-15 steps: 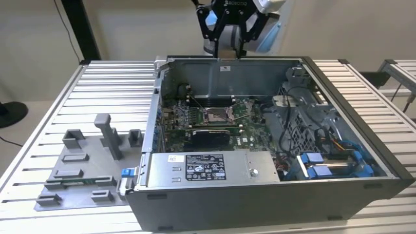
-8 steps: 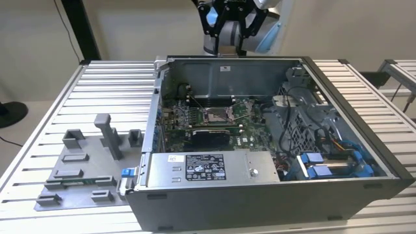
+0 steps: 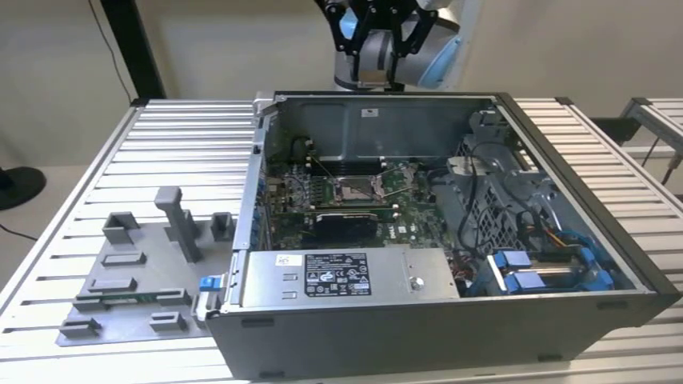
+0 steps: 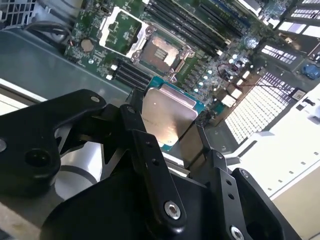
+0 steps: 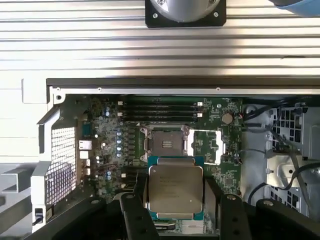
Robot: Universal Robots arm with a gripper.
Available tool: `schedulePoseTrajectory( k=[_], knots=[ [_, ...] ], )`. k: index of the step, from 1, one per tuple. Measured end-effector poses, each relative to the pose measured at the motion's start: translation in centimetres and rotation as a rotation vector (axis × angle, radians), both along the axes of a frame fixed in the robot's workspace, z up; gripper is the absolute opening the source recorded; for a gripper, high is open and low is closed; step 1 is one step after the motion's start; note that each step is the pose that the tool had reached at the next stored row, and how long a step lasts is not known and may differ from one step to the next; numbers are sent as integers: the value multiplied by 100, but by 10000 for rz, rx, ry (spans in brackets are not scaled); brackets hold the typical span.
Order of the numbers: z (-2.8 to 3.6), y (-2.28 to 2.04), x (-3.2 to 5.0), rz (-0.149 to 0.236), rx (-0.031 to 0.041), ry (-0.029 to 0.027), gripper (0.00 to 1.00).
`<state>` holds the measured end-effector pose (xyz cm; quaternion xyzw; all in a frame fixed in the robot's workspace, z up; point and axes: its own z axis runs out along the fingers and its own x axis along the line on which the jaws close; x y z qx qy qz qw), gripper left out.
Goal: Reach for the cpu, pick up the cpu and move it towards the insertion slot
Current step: 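Pick up the cpu and move it towards the insertion slot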
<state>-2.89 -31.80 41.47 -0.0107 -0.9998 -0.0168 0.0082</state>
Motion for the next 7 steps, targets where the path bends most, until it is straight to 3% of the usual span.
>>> schedulePoseTrajectory(
  k=[7],
  knots=[
    [-2,10,3,0,3,0,0]
  ],
)
